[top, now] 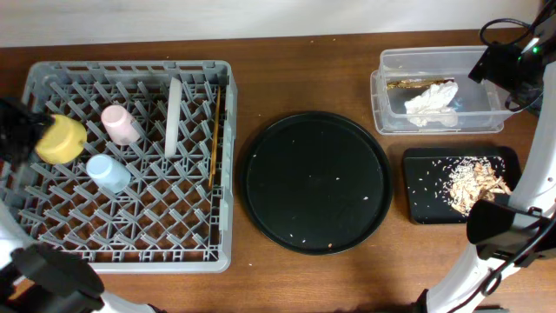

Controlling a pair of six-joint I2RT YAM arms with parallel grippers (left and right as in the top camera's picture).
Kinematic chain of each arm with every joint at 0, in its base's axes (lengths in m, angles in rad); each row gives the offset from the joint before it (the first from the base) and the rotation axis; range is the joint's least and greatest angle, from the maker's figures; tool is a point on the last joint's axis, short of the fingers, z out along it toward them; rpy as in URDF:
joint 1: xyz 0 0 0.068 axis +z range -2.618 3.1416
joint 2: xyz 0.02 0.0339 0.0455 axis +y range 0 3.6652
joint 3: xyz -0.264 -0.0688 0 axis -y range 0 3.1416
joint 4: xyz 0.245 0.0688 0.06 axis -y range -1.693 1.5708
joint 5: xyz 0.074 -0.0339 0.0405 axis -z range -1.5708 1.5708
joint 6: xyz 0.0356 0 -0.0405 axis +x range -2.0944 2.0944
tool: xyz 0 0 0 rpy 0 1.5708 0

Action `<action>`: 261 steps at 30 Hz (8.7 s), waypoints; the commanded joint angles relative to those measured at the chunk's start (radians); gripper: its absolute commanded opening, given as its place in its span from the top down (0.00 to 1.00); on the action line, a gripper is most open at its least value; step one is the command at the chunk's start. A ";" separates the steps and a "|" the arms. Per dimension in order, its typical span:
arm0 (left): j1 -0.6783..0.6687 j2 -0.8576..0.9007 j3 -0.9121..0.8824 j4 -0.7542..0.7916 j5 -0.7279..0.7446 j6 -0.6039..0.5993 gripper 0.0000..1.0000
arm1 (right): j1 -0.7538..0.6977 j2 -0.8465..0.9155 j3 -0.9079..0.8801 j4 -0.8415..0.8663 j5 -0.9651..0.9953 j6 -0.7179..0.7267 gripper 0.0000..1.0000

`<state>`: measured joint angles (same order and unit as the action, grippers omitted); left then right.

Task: Sort waste into correct bins and load items into the dishwasher rack

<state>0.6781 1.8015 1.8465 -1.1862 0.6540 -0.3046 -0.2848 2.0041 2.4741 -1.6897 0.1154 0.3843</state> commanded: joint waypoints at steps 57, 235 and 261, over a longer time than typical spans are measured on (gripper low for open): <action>-0.672 -1.729 -1.838 1.229 -0.717 0.207 0.00 | -0.003 -0.002 0.006 -0.005 0.009 -0.007 0.01; -0.675 -1.796 -1.837 1.102 -0.675 0.408 0.00 | 0.251 -2.001 -2.469 1.611 -0.148 -0.414 0.01; -0.675 -1.796 -1.837 1.102 -0.675 0.408 0.00 | 0.251 -2.001 -2.469 1.611 -0.148 -0.414 0.01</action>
<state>0.0074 0.0109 0.0154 -0.0845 -0.0257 0.0875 -0.0410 0.0116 0.0109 -0.0715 -0.0483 -0.0277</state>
